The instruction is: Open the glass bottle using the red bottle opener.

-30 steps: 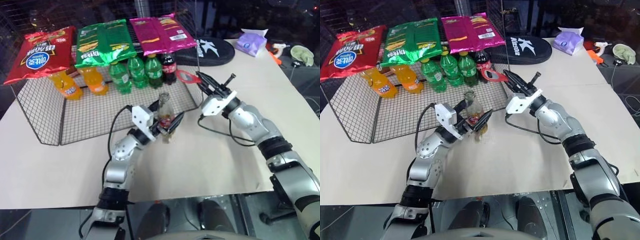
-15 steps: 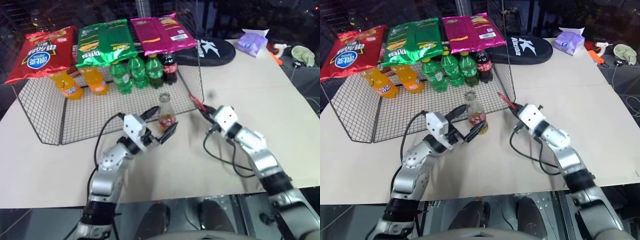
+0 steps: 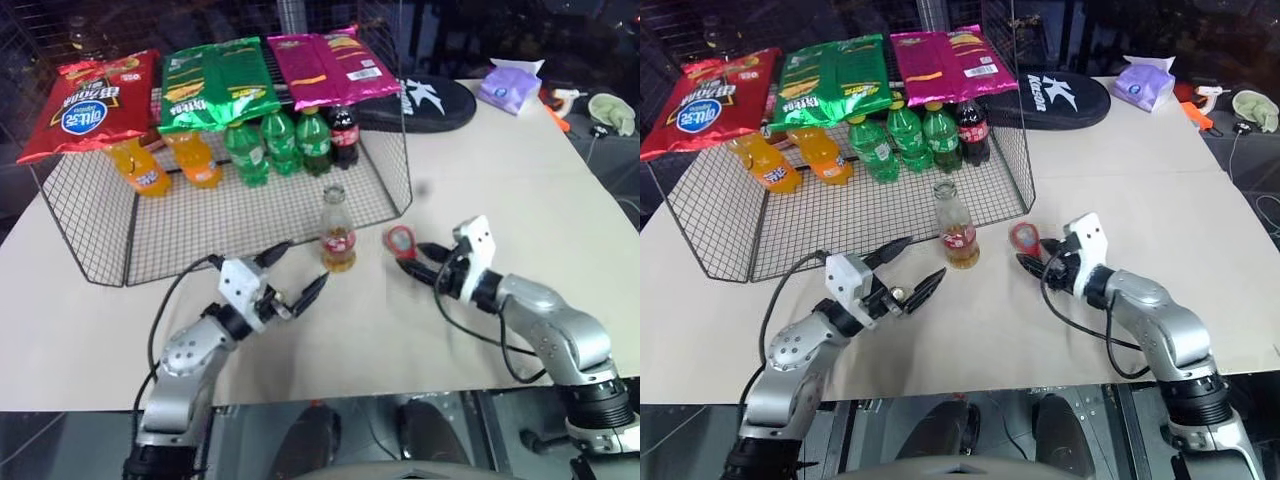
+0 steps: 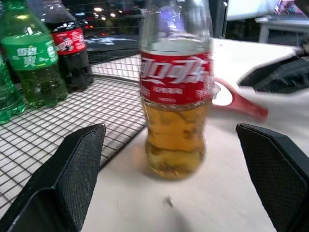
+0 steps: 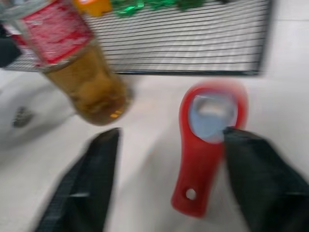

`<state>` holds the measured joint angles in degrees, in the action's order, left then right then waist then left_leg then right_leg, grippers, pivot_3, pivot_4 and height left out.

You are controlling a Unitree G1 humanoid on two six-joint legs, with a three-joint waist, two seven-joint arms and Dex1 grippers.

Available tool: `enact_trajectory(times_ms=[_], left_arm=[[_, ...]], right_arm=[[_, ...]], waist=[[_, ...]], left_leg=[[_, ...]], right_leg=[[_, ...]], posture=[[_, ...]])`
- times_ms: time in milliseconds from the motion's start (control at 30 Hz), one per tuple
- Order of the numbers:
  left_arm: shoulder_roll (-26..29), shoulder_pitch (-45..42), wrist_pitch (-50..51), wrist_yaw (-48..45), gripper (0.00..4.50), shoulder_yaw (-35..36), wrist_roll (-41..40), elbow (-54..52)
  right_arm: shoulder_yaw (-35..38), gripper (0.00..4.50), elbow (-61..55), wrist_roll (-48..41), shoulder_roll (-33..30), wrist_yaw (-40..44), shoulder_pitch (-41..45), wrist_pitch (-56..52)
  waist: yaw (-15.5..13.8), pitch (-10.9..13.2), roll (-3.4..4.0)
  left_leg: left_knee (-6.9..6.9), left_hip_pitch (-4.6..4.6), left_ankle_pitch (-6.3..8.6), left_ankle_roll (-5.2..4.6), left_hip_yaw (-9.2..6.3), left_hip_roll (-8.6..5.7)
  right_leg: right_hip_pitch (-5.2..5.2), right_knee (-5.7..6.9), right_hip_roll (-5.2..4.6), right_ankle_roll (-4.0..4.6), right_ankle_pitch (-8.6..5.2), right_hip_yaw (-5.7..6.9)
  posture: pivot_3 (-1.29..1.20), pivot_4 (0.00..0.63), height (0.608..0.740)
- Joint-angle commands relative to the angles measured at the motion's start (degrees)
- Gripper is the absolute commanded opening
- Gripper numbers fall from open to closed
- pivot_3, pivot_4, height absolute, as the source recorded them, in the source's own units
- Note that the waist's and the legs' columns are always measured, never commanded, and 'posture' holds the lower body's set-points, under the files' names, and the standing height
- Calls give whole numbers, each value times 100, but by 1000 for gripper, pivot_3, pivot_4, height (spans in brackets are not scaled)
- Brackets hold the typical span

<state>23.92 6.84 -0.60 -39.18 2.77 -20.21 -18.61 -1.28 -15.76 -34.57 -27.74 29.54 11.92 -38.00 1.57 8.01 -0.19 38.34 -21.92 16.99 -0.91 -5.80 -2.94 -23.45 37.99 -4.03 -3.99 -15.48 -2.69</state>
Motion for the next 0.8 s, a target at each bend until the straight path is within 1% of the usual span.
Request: enact_trajectory(times_ms=[33,133,333,400,467,600,667,800], left_arm=[[208,361,299,41,4500,380,-338,-558],[383,806,515,79,4500,619,-407,-817],[571,1820,767,48,4500,1102,-496,-1119],[647,2136,796,79,4500,1234,-333,-1101],[662,2322,786,104,4500,1430,-311,-1018],[675,2499,564,-58,4500,1629,-252,-761],[612,2467,544,-26,4500,1774,-298,-548],[597,2260,520,-57,4500,1952,-384,-210]], right_arm=[[359,4289,-359,-60,-213,189,-291,60],[582,4289,-425,79,-435,441,-740,373],[1085,4289,-126,676,-844,1309,-1885,1965],[1209,4289,125,783,-989,1873,-2314,2596],[1422,4289,325,716,-1046,2260,-2606,2983],[1806,4289,925,690,-1002,2687,-2764,3780],[2038,4289,1222,490,-973,2785,-2695,3824],[2177,4289,1667,315,-1005,3297,-2599,4073]], waist=[[-14,0,0],[-34,0,0],[-91,1,-1],[-95,3,-4],[-96,4,-5],[-93,12,-1],[-81,20,0],[-93,21,-2]], left_leg=[[-1,1,0,0,0,1],[-3,2,1,-2,1,3],[-2,4,4,-6,5,2],[-2,9,7,-12,7,2],[-2,26,18,-30,5,3],[-5,78,24,-38,4,9],[-14,126,33,-50,7,12],[-13,123,33,-51,4,11]], right_leg=[[0,0,-1,0,0,-1],[1,0,1,0,0,-1],[4,-5,2,-1,-1,0],[12,-6,2,-1,-1,-1],[32,-10,2,-1,-1,4],[90,-19,2,0,-3,8],[139,-35,1,0,-5,8],[139,-38,0,0,-4,12]], posture=[[0,150,740],[0,150,740],[0,150,740],[0,150,740],[0,150,740],[0,150,740],[0,150,740],[0,150,740]])
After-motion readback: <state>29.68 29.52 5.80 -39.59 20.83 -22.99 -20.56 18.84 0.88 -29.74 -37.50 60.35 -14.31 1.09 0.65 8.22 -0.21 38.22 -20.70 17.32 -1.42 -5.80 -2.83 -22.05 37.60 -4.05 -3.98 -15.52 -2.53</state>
